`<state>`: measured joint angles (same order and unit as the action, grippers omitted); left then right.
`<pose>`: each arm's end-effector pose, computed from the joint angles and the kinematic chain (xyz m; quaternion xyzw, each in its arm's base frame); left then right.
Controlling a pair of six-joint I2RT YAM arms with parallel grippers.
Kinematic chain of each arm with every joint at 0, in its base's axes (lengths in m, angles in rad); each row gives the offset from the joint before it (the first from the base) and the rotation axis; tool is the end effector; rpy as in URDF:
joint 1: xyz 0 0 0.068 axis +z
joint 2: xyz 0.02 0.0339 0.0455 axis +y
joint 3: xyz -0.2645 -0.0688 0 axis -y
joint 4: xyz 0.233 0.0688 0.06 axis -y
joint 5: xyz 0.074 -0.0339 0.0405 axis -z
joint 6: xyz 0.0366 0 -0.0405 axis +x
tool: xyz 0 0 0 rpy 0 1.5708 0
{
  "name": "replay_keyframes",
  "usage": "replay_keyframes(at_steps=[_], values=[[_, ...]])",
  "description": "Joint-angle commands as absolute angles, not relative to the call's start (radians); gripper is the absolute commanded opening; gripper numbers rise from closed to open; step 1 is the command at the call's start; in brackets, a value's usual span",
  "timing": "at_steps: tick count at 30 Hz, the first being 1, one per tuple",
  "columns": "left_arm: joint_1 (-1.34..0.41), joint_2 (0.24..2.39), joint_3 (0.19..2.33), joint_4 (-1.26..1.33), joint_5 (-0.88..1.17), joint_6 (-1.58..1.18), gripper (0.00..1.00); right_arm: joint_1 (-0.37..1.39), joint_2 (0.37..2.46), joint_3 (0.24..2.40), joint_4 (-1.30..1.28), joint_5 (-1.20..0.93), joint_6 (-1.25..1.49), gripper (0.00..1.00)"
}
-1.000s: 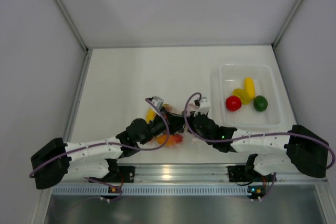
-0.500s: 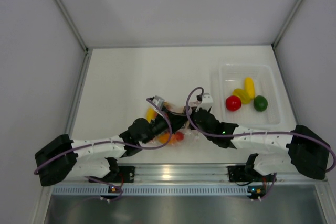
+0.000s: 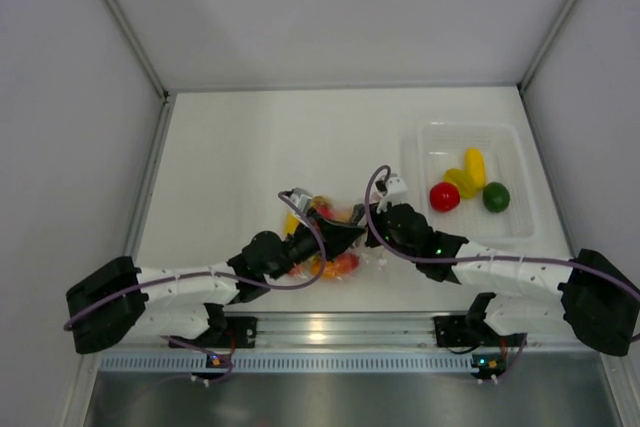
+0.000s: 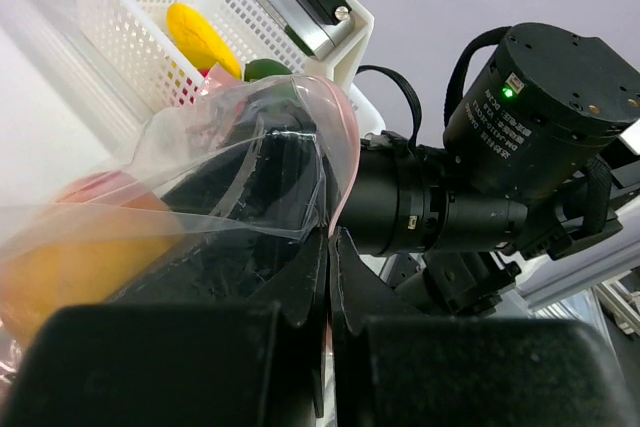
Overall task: Open the zip-top bag and remove the fake food
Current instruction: Pick up the fake fruit from the zipper food storage bag.
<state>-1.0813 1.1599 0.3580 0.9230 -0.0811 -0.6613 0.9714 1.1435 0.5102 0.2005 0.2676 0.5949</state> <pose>0.1104 -0.2009 0.2436 0.1084 0.6542 -0.5550 0.5021 0.1394 0.1869 0.2189 -0.0856 0.8336 0.2971 0.4577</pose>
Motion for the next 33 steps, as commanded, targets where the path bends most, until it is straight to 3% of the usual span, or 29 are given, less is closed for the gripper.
replay_keyframes(at_steps=[1,9,18,22,33], values=[[-1.051,1.145,0.295,0.792,-0.314,-0.653,0.0,0.991,1.112,0.516,0.446,0.091,0.503,0.31],[-1.051,1.072,0.265,0.792,-0.393,-0.64,0.0,1.002,1.08,0.492,0.459,0.012,0.361,0.32],[-1.051,0.956,0.265,0.801,-0.348,-0.532,0.0,1.002,1.043,0.532,0.262,0.466,0.557,0.3],[-1.051,0.928,0.258,0.798,-0.374,-0.509,0.0,1.002,1.014,0.489,0.414,0.316,0.502,0.31],[-1.051,1.006,0.293,0.764,-0.483,-0.531,0.0,1.002,0.976,0.574,0.246,0.183,0.43,0.3]])
